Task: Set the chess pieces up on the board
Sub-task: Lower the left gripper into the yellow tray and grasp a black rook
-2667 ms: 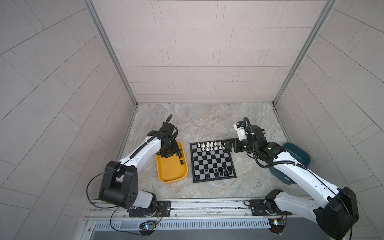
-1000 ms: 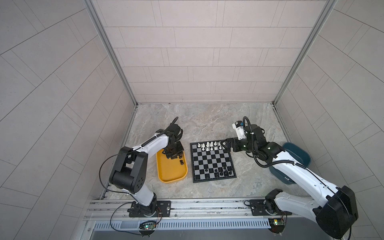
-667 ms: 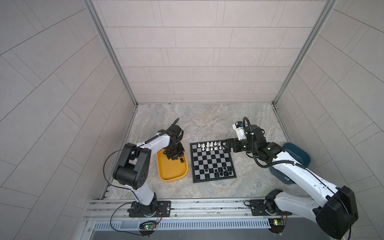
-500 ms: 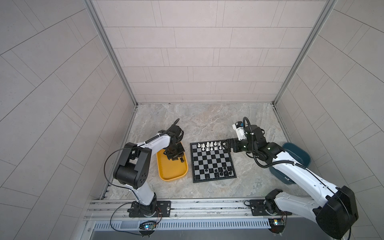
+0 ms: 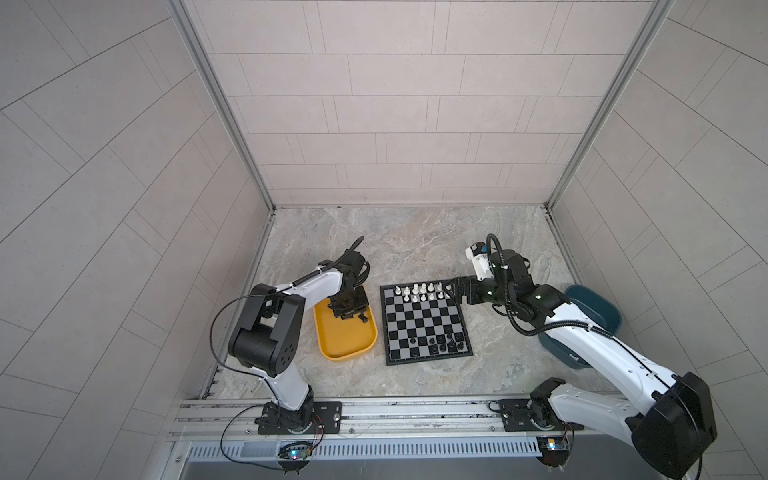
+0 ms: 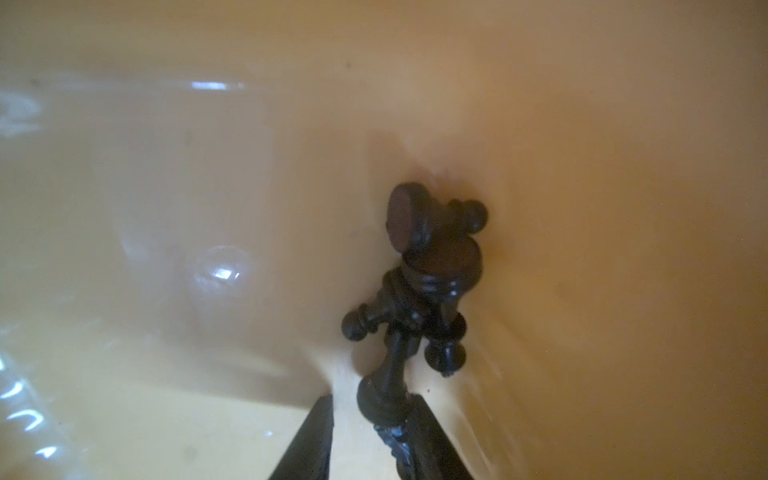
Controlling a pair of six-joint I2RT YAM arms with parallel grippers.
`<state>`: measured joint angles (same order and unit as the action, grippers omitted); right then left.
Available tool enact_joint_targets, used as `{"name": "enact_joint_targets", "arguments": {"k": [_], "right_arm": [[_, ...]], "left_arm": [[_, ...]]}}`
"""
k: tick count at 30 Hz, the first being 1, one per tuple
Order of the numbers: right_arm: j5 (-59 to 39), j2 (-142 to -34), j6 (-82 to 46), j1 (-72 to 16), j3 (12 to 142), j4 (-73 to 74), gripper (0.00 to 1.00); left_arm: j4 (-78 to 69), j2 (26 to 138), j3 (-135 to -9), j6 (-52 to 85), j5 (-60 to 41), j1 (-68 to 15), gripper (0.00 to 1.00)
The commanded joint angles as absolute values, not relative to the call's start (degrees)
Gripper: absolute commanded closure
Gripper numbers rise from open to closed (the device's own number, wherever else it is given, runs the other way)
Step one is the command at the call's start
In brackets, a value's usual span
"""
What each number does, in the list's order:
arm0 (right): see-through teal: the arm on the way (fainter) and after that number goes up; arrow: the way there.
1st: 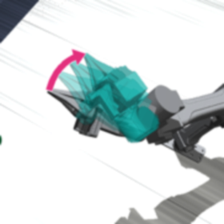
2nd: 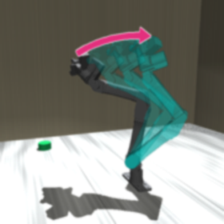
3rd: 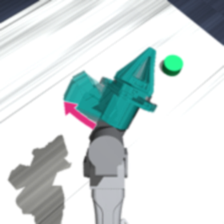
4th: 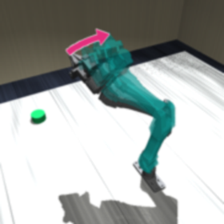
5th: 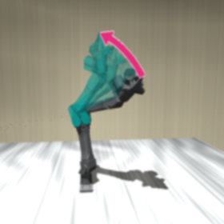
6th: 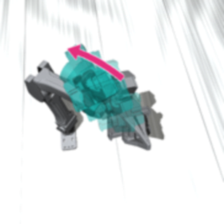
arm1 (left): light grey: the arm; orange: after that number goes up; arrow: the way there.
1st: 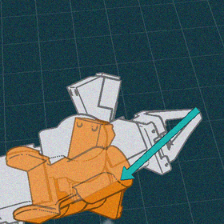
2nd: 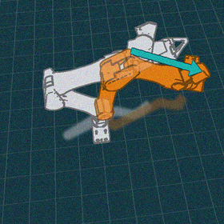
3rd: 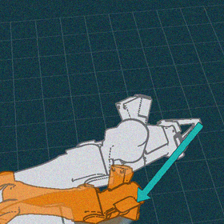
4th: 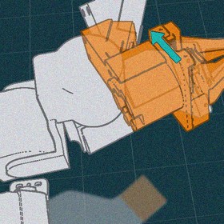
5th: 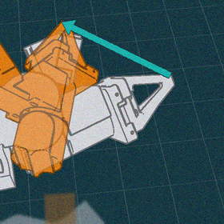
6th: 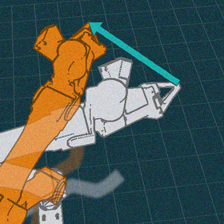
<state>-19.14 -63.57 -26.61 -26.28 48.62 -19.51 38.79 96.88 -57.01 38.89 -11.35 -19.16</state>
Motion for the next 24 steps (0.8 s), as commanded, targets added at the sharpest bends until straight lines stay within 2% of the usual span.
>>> {"name": "enact_joint_targets", "arguments": {"k": [1, 8, 11, 13, 24], "right_arm": [[-19.3, -62.1, -27.1, -26.1, 47.8, -18.9, 0.02], [-19.2, -61.4, -27.5, -26.1, 47.2, -18.6, 0.02], [-19.2, -61.3, -27.6, -26.1, 47.1, -18.5, 0.02], [-19.2, -61.1, -27.6, -26.1, 47.0, -18.4, 0.02], [-19.5, -59.9, -27.8, -26.0, 45.8, -17.8, 0.02]], "left_arm": [[39.1, 98.1, -58.6, 35.6, -9.5, -19.6, 0.63], [39.0, 99.0, -59.8, 33.4, -10.0, -20.4, 0.65], [39.0, 98.1, -60.3, 32.0, -9.6, -21.1, 0.58], [39.1, 97.9, -60.6, 31.4, -9.1, -21.2, 0.57], [41.2, 101.4, -64.0, 29.6, -6.0, -22.2, 0.63]]}}
